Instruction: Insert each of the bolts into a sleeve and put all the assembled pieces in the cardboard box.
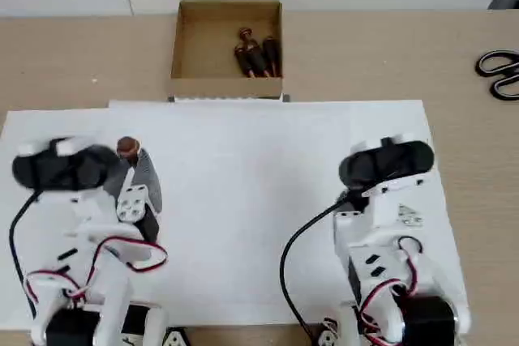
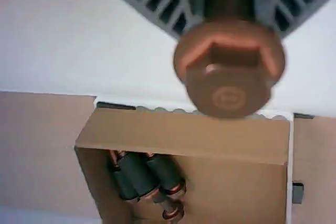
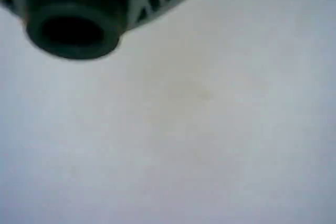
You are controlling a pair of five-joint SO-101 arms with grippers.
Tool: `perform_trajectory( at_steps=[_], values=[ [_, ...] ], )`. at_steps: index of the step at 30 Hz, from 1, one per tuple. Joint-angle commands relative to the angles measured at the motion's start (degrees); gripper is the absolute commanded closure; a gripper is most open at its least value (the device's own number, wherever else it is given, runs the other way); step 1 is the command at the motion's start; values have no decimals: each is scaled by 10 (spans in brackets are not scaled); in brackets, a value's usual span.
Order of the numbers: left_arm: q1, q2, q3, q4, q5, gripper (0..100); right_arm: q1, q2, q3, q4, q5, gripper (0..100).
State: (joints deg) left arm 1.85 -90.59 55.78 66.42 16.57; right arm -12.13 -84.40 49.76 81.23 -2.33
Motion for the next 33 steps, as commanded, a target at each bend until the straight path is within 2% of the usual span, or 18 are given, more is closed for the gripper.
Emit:
perform_trajectory(
  at_steps=[1, 13, 18, 23, 27, 33],
  values=[
    [0, -58, 23, -20, 22, 994, -71, -1, 19, -47, -42, 996],
    [4, -126, 76, -21, 135, 994, -264, 3, 171, -274, -41, 996],
    [8, -124, 79, -22, 198, 994, -315, -1, 213, -292, 13, 996],
    [72, -125, 79, -24, 224, 994, -338, -1, 230, -292, 43, 996],
    [126, -125, 101, -67, 229, 994, -371, -1, 229, -314, 44, 996],
    [161, -125, 158, -142, 229, 994, -399, -1, 227, -331, 45, 996]
  ],
)
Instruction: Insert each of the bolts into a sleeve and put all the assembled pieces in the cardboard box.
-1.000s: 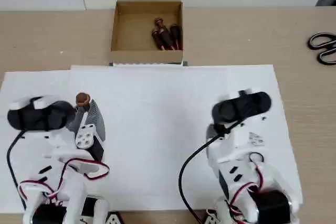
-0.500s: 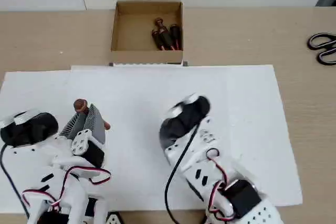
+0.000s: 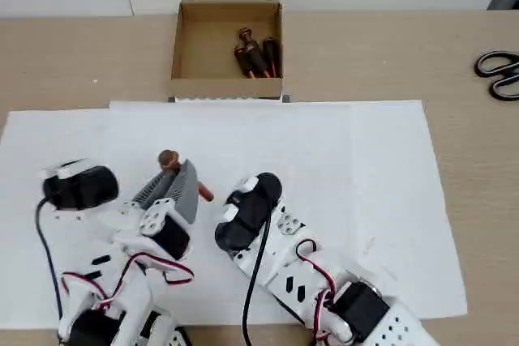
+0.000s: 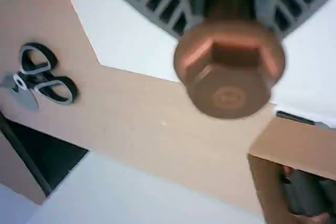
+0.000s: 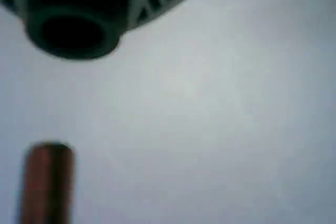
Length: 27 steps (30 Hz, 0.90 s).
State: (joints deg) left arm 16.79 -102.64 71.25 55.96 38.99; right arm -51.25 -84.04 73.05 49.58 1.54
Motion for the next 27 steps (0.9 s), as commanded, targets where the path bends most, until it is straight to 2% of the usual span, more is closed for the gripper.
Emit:
perform_trajectory(
  at_steps=[1, 12, 17, 27],
  values=[
    [12, -4, 4, -38, 4, 994, -4, -5, -6, -15, 7, 996],
    [23, -4, 5, -15, 4, 994, 36, -6, -7, -16, 35, 996],
    [62, -4, 5, -15, 4, 994, 37, -6, -7, -50, 35, 996],
    [66, -3, 7, -10, 3, 994, 37, -5, -7, -56, 47, 996]
  ],
)
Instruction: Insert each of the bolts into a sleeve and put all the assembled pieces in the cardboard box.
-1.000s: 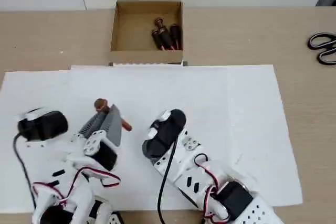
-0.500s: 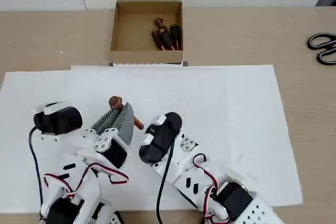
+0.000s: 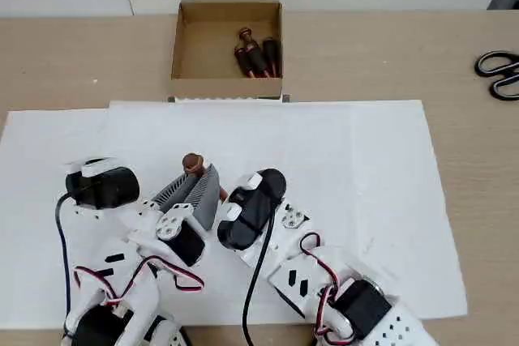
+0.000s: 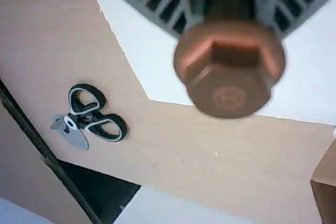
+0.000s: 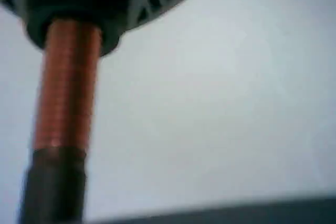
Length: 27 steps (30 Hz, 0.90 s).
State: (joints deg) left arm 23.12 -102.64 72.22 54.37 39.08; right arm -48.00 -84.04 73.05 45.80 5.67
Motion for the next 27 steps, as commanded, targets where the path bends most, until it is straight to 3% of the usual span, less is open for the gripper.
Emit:
perform_trajectory(
  at_steps=[1, 9, 16, 27],
  values=[
    [4, -3, -2, 13, 2, 994, 5, -5, -8, -18, 6, 996],
    [6, -2, -2, 62, 1, 994, 5, -5, -26, -49, 33, 996],
    [74, -2, 2, 75, -27, 994, 4, -6, -37, -68, 57, 996],
    [102, -2, 25, 86, -65, 994, 4, -6, -40, -83, 58, 996]
  ],
)
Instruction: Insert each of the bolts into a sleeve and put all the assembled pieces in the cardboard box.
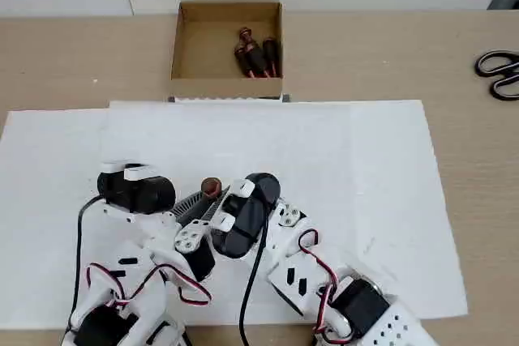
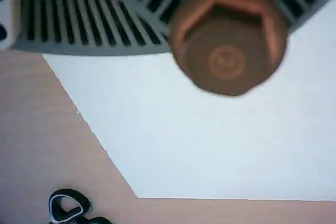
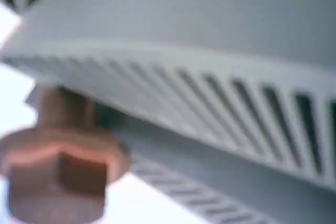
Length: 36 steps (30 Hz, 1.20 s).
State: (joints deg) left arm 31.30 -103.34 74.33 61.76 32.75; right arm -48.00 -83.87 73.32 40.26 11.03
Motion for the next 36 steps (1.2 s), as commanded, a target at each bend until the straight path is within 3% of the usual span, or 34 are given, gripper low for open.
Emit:
perform_trajectory(
  at_steps=[1, 6, 13, 25, 36],
  values=[
    [20, 5, 4, 12, -3, 993, 4, -7, -42, -27, 4, 996],
    [19, 5, 4, 13, -42, 976, 5, -7, -41, -26, 4, 996],
    [18, 5, 0, 55, -72, 839, 5, -7, -40, -26, 4, 996],
    [-78, 4, -35, 54, -175, 836, 5, -7, -37, -25, 4, 996],
    [-81, 5, -101, 57, -185, 837, 6, -7, -25, -25, 4, 996]
  ],
)
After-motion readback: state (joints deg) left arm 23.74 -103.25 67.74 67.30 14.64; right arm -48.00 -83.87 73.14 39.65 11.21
